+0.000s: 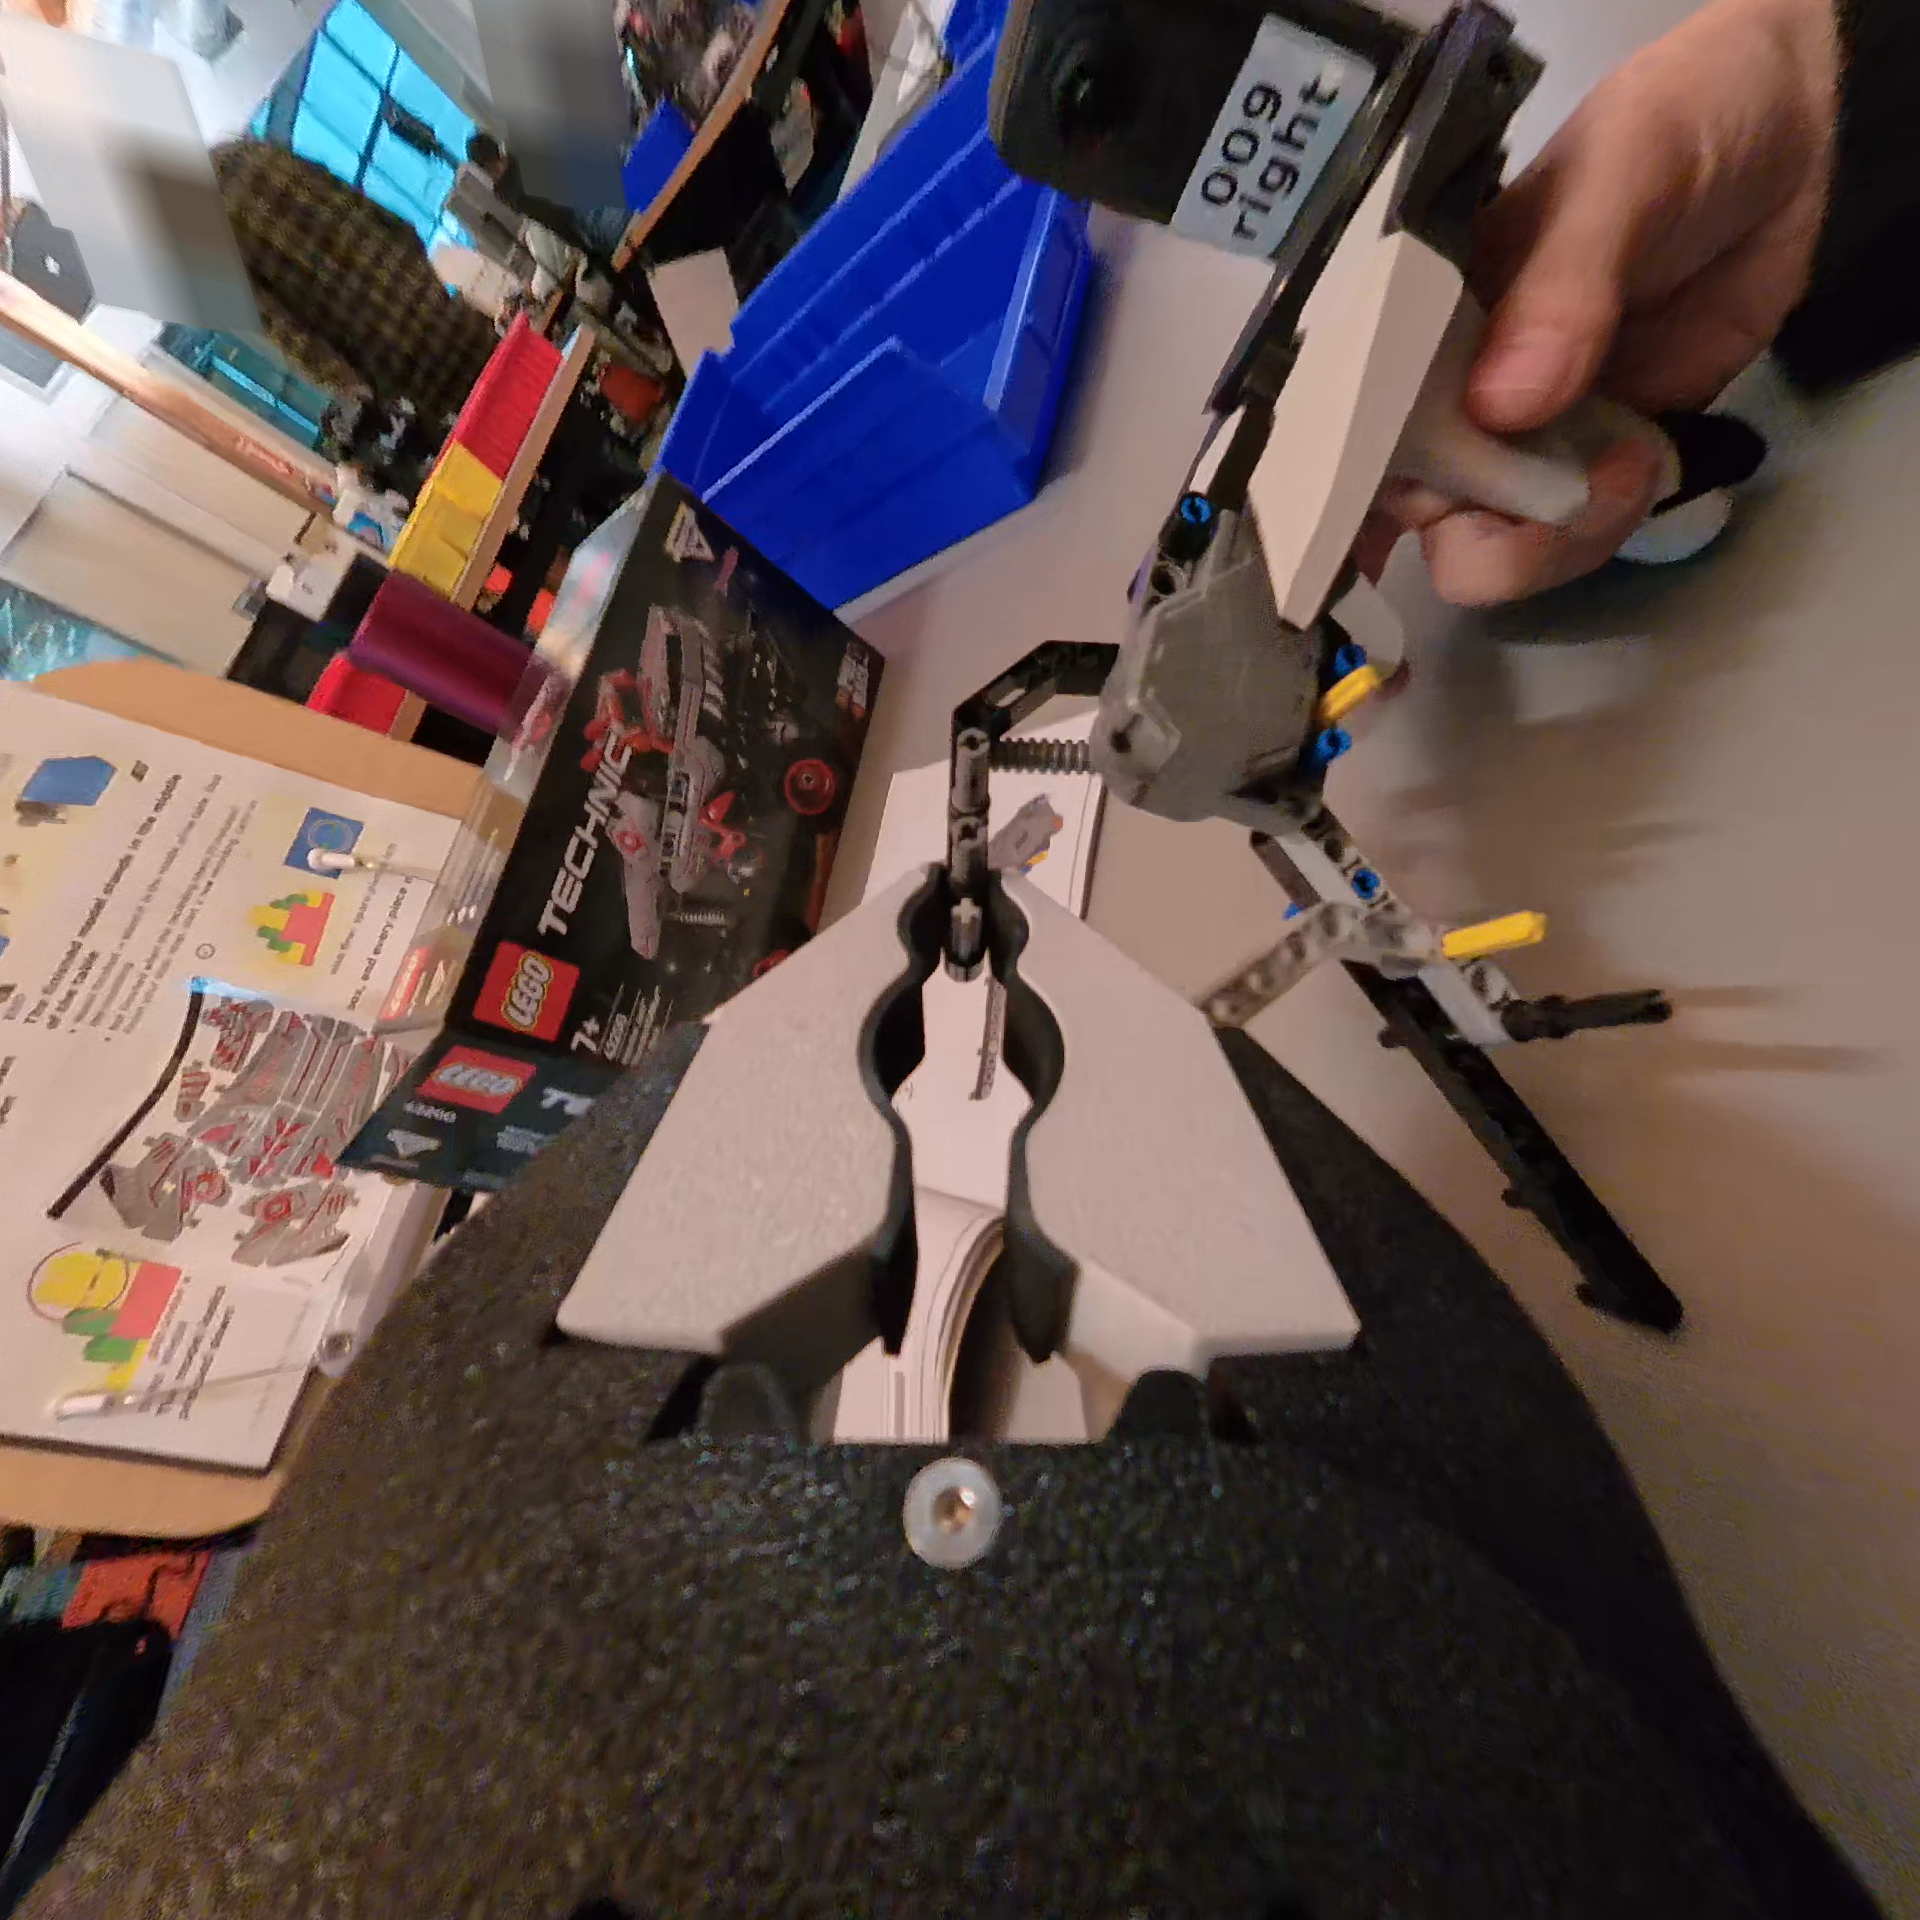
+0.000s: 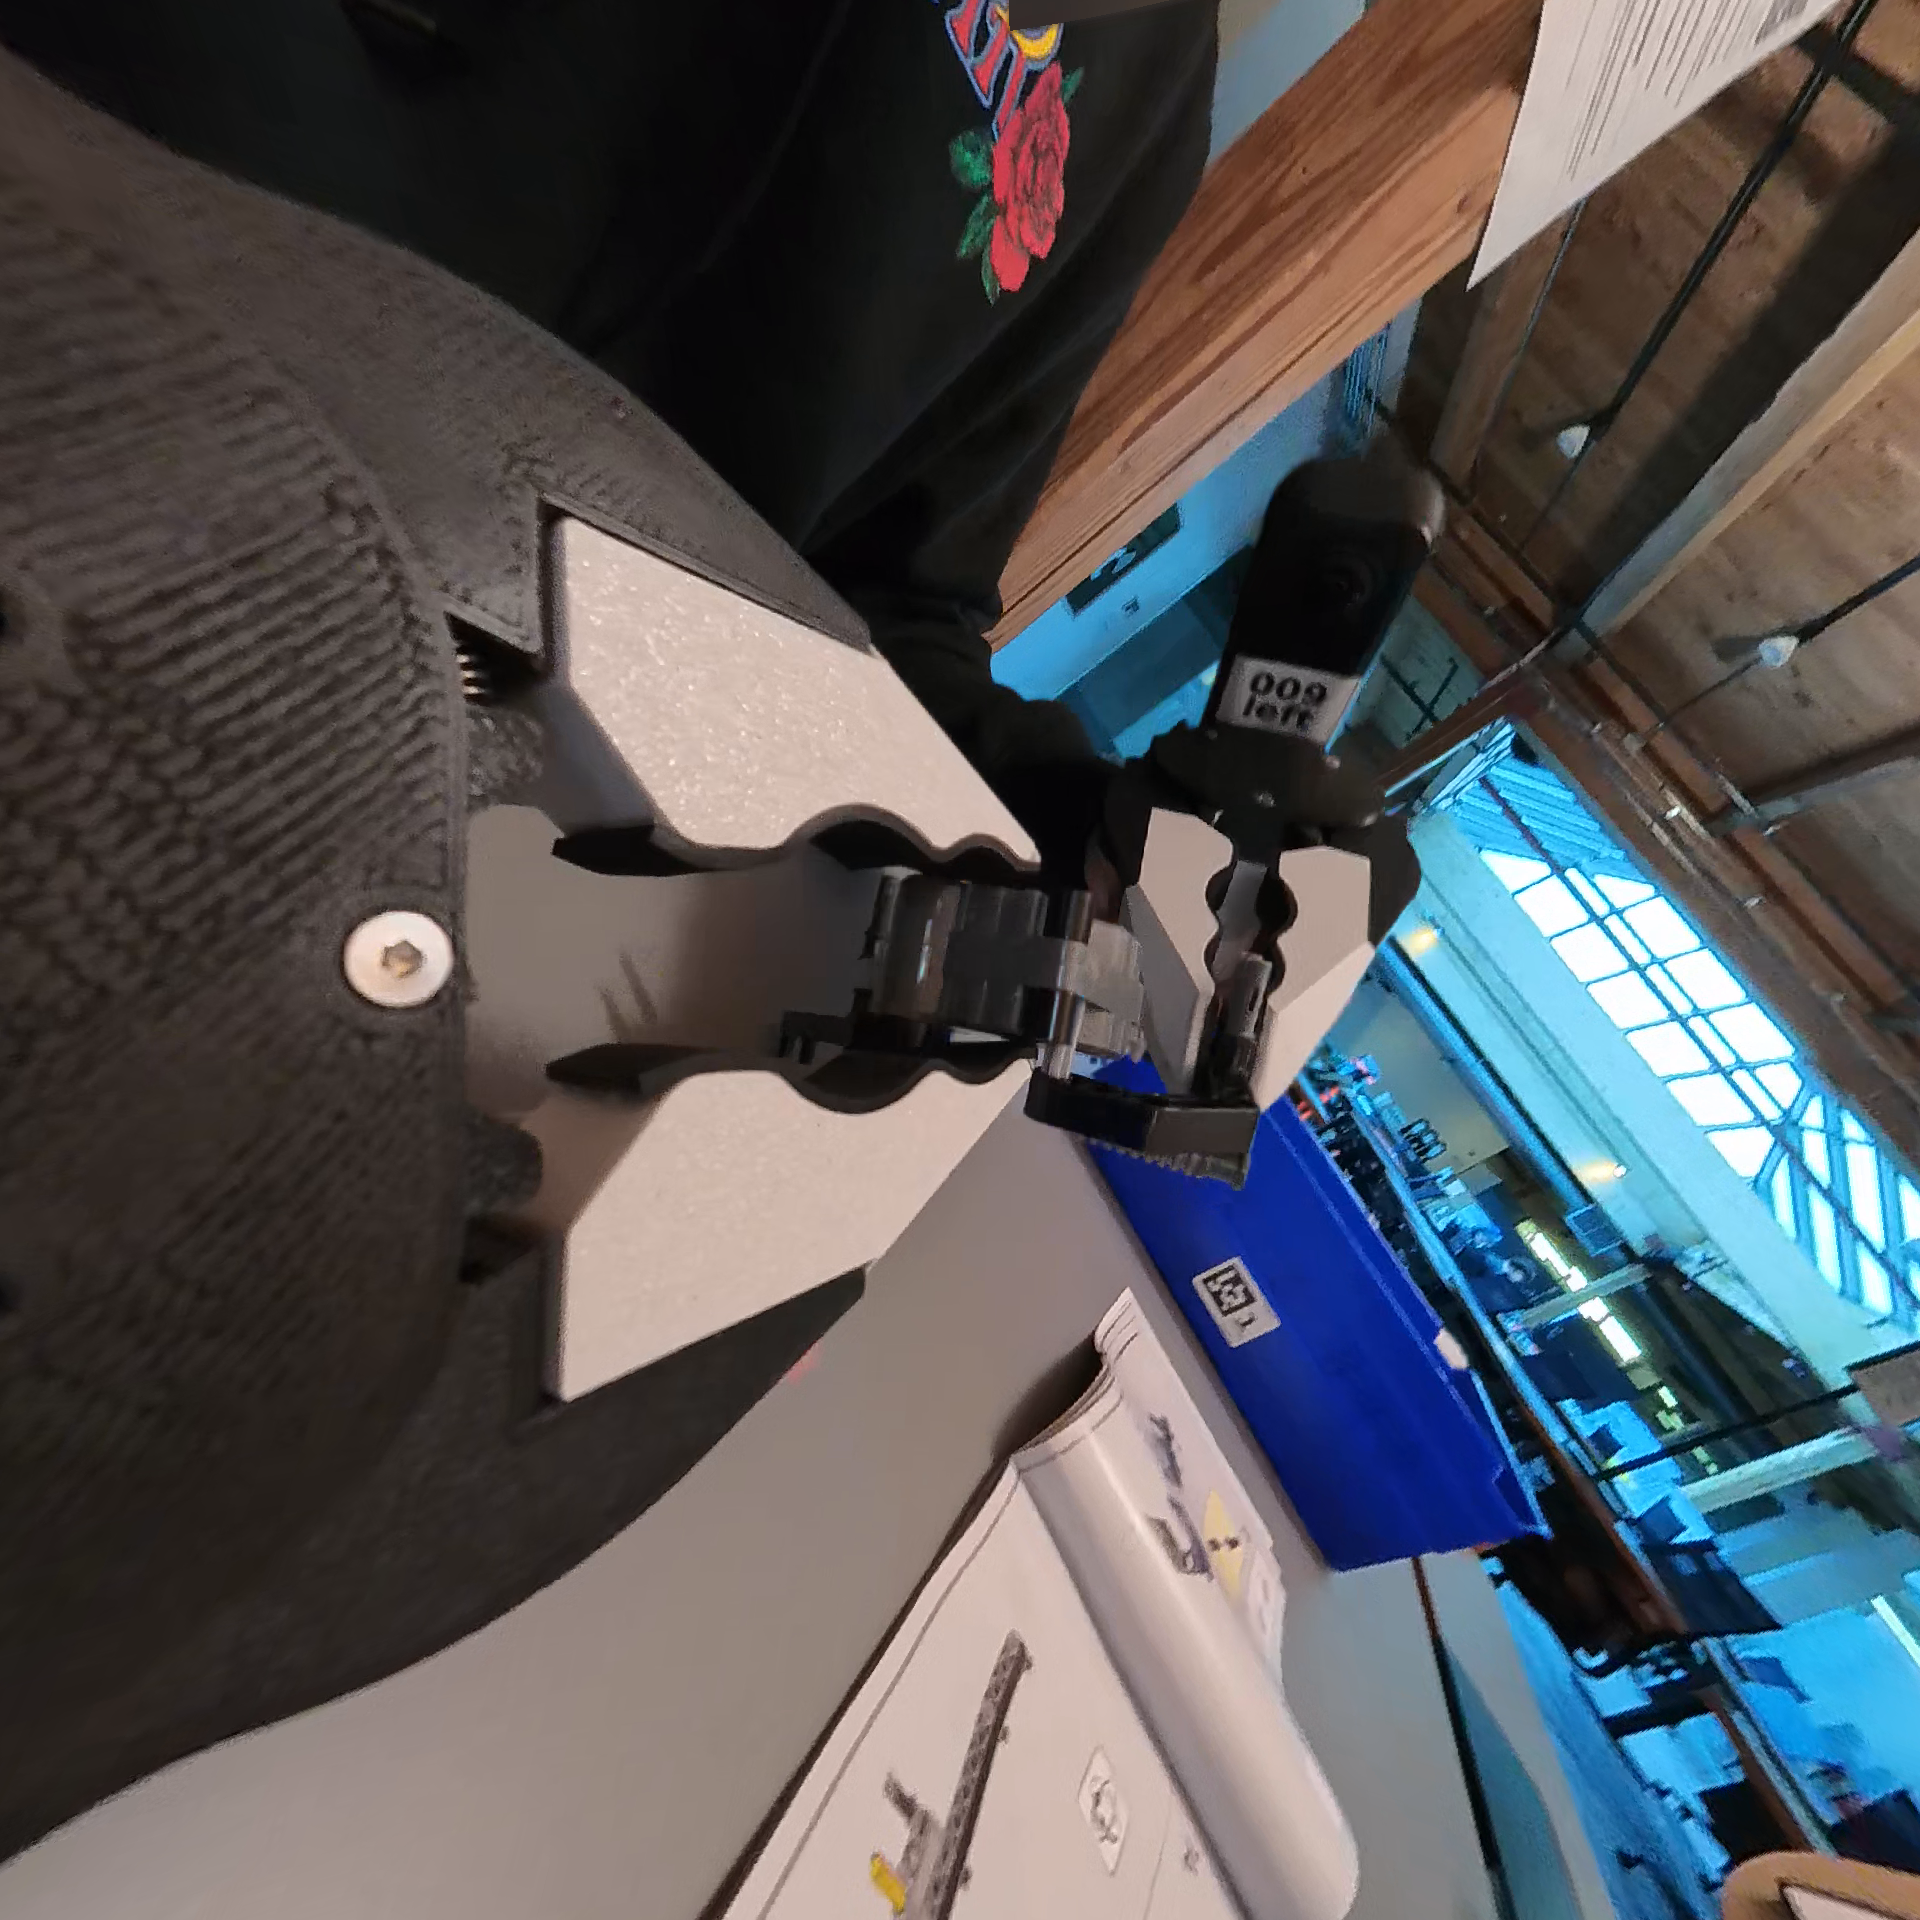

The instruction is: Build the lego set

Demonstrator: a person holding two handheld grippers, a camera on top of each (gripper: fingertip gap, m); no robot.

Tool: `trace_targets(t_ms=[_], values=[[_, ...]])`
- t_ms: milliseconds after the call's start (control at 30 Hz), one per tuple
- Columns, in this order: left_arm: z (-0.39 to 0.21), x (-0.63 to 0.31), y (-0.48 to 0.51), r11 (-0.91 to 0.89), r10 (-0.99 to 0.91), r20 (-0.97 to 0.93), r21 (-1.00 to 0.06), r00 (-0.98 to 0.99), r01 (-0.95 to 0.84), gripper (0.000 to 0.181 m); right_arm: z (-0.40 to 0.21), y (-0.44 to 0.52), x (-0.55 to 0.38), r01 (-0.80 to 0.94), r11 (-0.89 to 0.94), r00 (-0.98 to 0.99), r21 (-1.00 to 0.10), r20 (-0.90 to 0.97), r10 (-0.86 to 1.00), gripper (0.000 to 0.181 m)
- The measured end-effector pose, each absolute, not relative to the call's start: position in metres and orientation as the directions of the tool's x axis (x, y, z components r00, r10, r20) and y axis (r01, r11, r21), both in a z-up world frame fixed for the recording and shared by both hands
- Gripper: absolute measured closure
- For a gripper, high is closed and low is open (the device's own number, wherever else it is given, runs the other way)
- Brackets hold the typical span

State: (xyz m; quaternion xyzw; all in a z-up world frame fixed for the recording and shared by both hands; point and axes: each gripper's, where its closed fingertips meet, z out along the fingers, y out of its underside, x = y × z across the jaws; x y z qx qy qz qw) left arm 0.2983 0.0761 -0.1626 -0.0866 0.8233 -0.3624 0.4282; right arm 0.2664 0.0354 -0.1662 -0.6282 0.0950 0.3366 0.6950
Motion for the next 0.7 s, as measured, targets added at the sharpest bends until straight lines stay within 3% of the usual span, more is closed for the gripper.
trace_targets(t_ms=[33, 400, 700], values=[[-0.16, 0.297, 0.075, 0.71, -0.445, -0.644, -0.677, -0.622, 0.194, 0.176, -0.164, 0.034, 0.264, -0.58, -0.006, 0.756, -0.814, -0.541, 0.368, 0.155], [-0.155, 0.299, 0.077, 0.66, -0.47, -0.651, -0.708, -0.596, 0.253, 0.176, -0.16, 0.034, 0.272, -0.589, 0.048, 0.766, -0.807, -0.538, 0.353, 0.156], [-0.157, 0.3, 0.08, 0.627, -0.496, -0.625, -0.738, -0.603, 0.249, 0.176, -0.164, 0.038, 0.277, -0.59, 0.045, 0.776, -0.806, -0.552, 0.305, 0.142]])
